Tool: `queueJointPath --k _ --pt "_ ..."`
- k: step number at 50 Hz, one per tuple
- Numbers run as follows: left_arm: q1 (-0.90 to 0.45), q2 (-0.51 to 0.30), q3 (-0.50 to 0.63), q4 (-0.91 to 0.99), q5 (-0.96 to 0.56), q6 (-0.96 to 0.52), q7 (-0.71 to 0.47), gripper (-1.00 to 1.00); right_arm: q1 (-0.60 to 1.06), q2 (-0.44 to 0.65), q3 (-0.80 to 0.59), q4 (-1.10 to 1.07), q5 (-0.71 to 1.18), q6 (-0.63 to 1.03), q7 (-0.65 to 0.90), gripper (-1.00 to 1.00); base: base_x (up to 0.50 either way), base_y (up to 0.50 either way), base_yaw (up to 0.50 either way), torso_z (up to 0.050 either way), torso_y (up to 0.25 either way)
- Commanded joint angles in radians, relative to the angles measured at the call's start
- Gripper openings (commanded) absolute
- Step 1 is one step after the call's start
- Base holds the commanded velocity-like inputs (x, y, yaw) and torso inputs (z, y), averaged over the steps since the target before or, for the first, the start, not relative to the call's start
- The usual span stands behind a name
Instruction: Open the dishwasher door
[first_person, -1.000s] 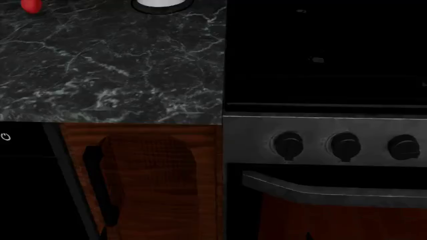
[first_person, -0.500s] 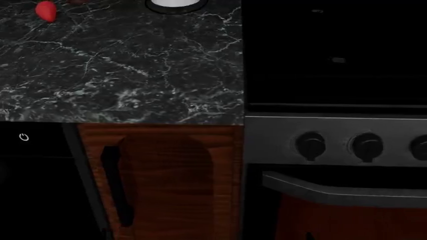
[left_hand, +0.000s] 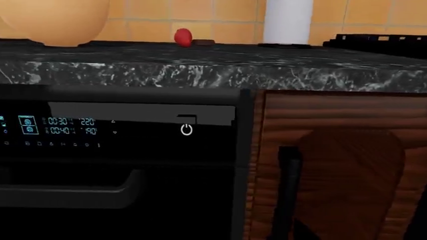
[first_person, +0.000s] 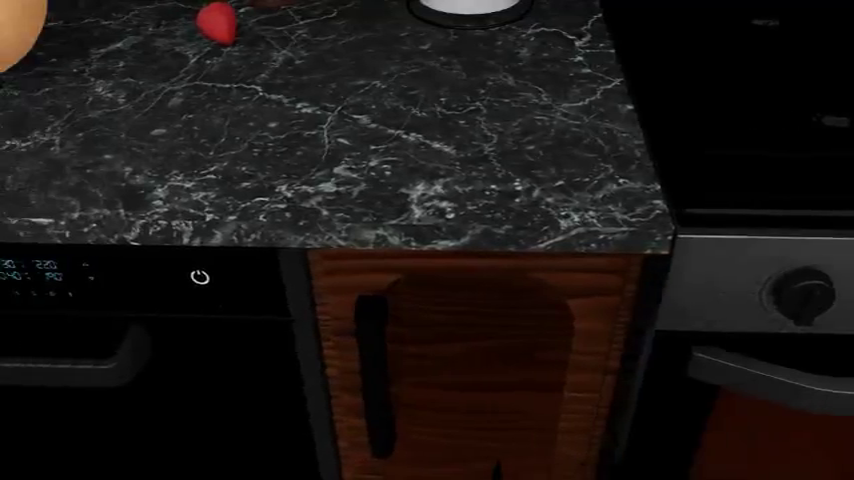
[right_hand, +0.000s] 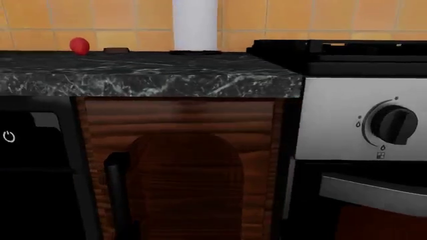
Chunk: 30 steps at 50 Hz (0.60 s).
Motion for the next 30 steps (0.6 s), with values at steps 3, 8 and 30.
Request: queueJointPath --k 3,8,30 --pt "-0.001 -0.013 0.018 0.005 -0.006 0.005 -0.017 1.00 0.000 0.015 -0.015 0.006 0.021 -0.012 0.015 1.00 0.00 0.50 0.00 0.000 0.000" --pt "0.001 -0.018 0.025 0.007 -0.008 0.003 -0.021 1.00 -0.004 0.021 -0.022 -0.014 0.026 0.002 0.024 1.00 0.00 0.50 0.00 0.000 0.000" --pt "0.006 -0.035 0.040 -0.004 -0.028 0.031 -0.031 1.00 -0.007 0.037 -0.038 -0.014 0.060 -0.013 0.042 1.00 0.00 0.40 0.00 0.000 0.000"
